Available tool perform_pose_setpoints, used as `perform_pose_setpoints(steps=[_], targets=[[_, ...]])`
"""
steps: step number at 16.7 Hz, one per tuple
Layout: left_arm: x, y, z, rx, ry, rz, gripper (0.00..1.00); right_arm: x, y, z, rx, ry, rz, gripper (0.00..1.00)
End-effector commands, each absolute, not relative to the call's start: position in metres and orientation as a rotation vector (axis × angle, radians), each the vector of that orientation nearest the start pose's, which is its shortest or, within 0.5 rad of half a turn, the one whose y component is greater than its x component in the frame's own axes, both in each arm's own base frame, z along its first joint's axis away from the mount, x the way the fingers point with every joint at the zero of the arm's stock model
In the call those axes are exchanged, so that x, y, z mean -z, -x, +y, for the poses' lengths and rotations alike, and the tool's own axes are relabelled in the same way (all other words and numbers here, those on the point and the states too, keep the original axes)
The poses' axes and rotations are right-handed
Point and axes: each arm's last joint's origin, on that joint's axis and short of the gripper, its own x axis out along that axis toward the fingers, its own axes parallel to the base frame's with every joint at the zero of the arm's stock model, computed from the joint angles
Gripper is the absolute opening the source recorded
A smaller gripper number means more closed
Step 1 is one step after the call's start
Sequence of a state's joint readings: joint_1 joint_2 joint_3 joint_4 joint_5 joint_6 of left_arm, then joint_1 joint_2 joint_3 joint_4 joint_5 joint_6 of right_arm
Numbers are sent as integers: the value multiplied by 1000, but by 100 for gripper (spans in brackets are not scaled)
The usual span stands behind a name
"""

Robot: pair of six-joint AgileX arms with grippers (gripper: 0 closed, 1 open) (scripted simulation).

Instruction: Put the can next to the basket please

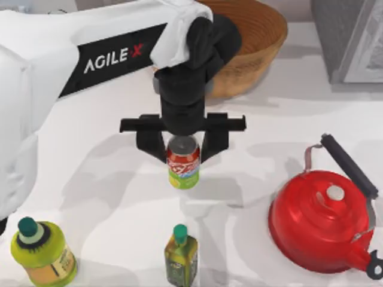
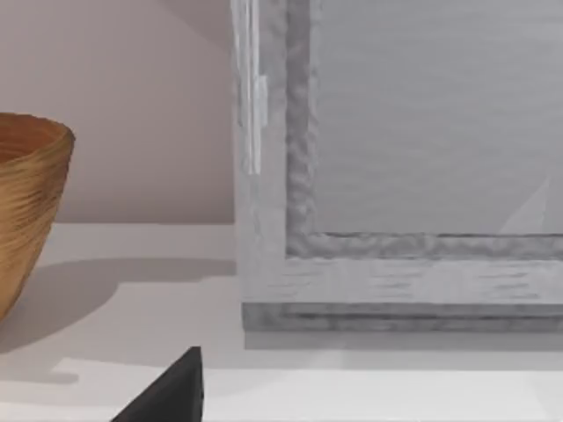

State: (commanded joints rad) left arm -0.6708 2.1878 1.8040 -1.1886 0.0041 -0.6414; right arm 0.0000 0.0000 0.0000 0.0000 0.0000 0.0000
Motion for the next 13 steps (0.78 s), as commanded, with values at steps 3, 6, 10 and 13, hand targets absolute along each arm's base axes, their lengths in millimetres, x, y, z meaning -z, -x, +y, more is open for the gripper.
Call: perform_pose_setpoints(steps=[3, 6, 10, 13], targets=[[-180, -338, -263, 16, -16, 1573, 0, -160, -106, -1, 0, 0, 0, 100], [-177, -339, -262, 14, -16, 1575, 0, -160, -106, -1, 0, 0, 0, 100], [-172, -338, -263, 16, -16, 1573, 0, -160, -106, -1, 0, 0, 0, 100], [-172, -338, -263, 16, -16, 1573, 8, -160, -106, -1, 0, 0, 0, 100]])
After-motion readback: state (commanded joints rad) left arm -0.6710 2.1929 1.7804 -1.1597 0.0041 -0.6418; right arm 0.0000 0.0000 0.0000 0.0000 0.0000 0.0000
